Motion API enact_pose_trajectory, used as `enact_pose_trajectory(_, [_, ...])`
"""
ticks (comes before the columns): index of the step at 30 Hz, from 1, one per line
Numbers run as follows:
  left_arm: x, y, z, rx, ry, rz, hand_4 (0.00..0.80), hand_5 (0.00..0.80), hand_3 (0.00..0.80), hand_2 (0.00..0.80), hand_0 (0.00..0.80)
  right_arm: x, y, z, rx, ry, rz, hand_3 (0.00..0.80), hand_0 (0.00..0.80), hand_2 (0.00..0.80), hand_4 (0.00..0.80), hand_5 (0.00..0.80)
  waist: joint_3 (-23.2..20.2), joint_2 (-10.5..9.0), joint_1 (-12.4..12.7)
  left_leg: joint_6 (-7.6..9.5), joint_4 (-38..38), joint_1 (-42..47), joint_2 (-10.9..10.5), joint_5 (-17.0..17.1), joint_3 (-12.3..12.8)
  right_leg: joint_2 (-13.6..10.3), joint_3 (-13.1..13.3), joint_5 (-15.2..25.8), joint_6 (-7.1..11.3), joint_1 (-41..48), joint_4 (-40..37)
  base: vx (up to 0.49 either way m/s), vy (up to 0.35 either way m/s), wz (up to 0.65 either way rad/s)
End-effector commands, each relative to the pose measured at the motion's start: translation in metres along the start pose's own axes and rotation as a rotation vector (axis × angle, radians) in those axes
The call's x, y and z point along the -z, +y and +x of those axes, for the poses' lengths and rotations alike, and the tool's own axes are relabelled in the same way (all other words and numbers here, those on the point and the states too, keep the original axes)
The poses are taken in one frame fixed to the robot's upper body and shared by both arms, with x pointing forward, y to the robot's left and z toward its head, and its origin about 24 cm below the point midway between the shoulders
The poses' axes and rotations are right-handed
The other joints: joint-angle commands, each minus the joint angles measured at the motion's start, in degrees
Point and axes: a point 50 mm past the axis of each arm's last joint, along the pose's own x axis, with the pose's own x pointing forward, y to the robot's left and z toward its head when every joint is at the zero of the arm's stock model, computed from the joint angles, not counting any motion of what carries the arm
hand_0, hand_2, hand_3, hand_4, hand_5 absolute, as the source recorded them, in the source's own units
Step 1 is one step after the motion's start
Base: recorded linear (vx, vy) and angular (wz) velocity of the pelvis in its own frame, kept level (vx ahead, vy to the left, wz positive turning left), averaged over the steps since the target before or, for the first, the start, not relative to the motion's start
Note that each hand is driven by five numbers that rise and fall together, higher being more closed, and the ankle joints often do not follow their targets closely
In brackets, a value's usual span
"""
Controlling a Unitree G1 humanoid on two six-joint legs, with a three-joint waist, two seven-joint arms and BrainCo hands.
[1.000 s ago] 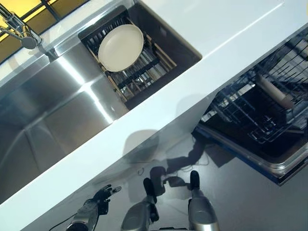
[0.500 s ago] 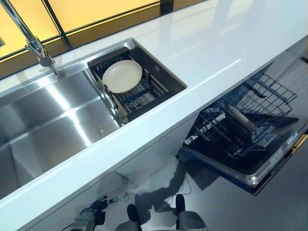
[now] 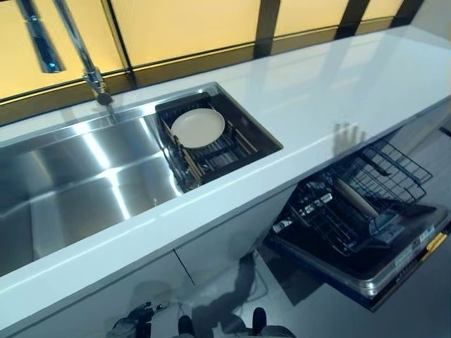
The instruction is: Take plates into dishwasher
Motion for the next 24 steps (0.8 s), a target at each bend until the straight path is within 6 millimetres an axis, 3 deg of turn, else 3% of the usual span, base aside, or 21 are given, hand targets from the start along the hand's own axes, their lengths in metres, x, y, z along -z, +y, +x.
enact_pose_trajectory(1, [-0.014, 0.016, 0.0, -0.055, -0.024, -0.016, 0.0, 0.0, 0.0, 0.0, 0.0, -0.031, -0.046, -0.001, 0.148, -0.16, 0.005, 0.0, 0.0, 0.0, 0.0, 0.0, 1.5, -3.1, 4.3, 1.31, 0.6, 3.5, -2.3, -4.8, -2.6, 1.4, 0.9, -2.5, 1.76, 2.3, 0.3, 0.024, 0.001, 0.2])
enact_pose_trajectory(8, [-0.013, 0.012, 0.001, -0.054, -0.035, -0.037, 0.0, 0.0, 0.0, 0.0, 0.0, -0.099, -0.018, -0.021, 0.125, -0.477, 0.009, 0.0, 0.0, 0.0, 0.0, 0.0, 4.5, -3.79, 7.1, 1.66, 0.0, 1.4, -2.8, -3.8, -4.8, 0.8, -1.3, -1.6, 2.29, 1.2, 0.2, -0.015, -0.002, 0.25])
enact_pose_trajectory(11, [-0.015, 0.013, 0.001, -0.063, -0.04, -0.047, 0.0, 0.0, 0.0, 0.0, 0.0, -0.115, -0.006, -0.03, 0.1, -0.556, 0.004, 0.0, 0.0, 0.0, 0.0, 0.0, 5.9, -4.06, 8.0, 1.68, 0.0, 0.1, -2.9, -3.4, -5.7, 0.5, -2.0, -1.1, 2.53, 0.4, 0.2, -0.02, -0.017, 0.21])
enact_pose_trajectory(24, [-0.03, 0.018, 0.0, -0.065, -0.109, -0.056, 0.0, 0.0, 0.0, 0.0, 0.0, -0.143, 0.019, -0.036, 0.03, -0.64, -0.059, 0.0, 0.0, 0.0, 0.0, 0.0, 13.1, -2.95, 10.5, 1.12, 0.0, -7.0, -3.8, -1.0, -8.1, -0.4, -4.4, 0.8, 2.94, -5.2, 0.2, -0.078, -0.025, 0.18])
